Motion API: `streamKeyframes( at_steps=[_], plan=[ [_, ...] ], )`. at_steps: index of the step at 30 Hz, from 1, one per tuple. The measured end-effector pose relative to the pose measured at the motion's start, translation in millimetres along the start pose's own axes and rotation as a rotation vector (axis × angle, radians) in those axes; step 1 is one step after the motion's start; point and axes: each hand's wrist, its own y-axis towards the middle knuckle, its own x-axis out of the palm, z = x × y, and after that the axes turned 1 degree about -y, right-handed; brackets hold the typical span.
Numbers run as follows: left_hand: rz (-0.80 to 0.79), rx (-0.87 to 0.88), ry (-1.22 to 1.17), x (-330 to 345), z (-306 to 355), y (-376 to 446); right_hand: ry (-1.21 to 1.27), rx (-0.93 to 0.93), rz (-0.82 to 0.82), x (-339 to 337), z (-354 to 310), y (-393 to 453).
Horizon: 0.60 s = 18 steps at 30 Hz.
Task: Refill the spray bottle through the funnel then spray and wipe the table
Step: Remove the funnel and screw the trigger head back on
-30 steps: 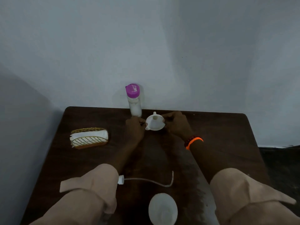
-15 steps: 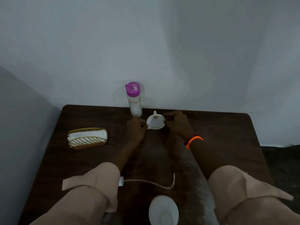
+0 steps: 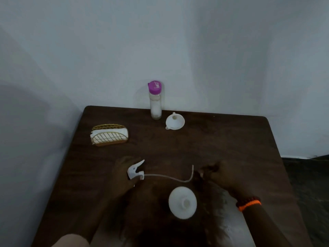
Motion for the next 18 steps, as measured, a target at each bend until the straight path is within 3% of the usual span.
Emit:
streamKeyframes(
  at_steps=[2,4,12,16,18],
  plan=[
    [-0.068,0.152,0.127,-8,-11,-8,0.022,-0.018,-0.054,8,3,-14],
    [-0.124,0.185,0.177,-6,-25,-12,0.041,-0.038,-0.046,17,1,-23],
    [-0.063,0.229,0.161,10,-36,-4,0.088,-0.118,0.192,41,-19,-25],
    [-0.065,0.132,0.284,10,-41,3,0.088,-0.173,0.242,49,-28,-28],
    [-0.068,0.173,0.373,3,-34,5,0.074,-0.206,0.285,48,-37,-29]
  ],
)
